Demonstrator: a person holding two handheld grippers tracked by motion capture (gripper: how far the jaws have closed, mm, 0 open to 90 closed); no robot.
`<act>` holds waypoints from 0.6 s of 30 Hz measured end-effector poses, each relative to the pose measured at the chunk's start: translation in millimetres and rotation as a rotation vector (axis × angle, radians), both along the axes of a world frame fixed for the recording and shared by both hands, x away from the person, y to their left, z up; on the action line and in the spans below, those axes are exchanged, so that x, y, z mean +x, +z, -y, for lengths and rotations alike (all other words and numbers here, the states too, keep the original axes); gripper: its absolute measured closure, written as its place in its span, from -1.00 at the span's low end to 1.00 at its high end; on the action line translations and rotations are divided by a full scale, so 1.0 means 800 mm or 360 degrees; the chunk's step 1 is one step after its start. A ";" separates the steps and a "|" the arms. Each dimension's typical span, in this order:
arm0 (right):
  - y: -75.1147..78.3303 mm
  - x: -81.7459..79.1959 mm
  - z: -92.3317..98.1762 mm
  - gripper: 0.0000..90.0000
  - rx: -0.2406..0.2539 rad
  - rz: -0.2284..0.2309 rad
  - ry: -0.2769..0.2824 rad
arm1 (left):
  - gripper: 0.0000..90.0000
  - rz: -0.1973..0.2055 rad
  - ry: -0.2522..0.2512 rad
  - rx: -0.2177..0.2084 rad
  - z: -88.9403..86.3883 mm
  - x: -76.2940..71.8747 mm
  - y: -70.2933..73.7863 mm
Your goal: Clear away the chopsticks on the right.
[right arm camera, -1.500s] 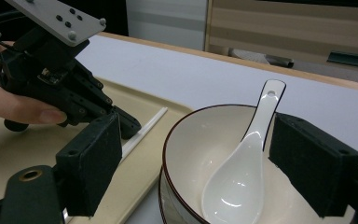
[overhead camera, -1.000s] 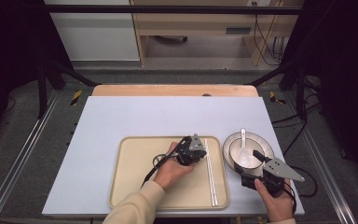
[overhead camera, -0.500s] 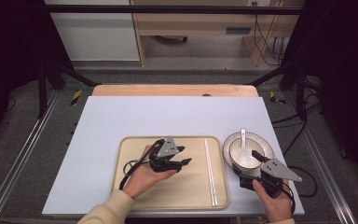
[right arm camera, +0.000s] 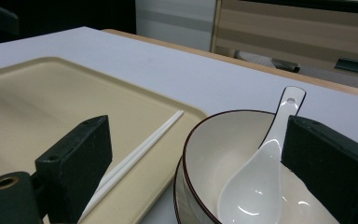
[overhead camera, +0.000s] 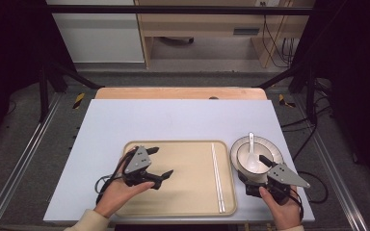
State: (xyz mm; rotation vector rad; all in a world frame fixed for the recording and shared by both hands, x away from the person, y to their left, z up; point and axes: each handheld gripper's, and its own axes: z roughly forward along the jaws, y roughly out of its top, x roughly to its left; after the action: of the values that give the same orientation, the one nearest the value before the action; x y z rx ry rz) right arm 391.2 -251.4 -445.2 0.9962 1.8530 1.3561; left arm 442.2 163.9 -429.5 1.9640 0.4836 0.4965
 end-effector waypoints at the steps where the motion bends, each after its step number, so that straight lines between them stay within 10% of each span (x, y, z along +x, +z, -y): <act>1: 0.000 0.000 -0.001 -0.82 0.0005 -0.0006 0.0001 | -0.85 0.0020 0.0037 -0.0037 -0.022 -0.005 0.001; 18: -0.002 0.001 -0.002 -0.83 0.0016 -0.0005 -0.0003 | -0.92 0.0170 0.0373 -0.0278 -0.160 -0.034 -0.008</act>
State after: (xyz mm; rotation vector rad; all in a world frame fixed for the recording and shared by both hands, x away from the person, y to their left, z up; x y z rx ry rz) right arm 392.4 -249.7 -446.8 1.0058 1.8488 1.3646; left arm 415.3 291.7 -436.2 1.7132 0.6705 0.6805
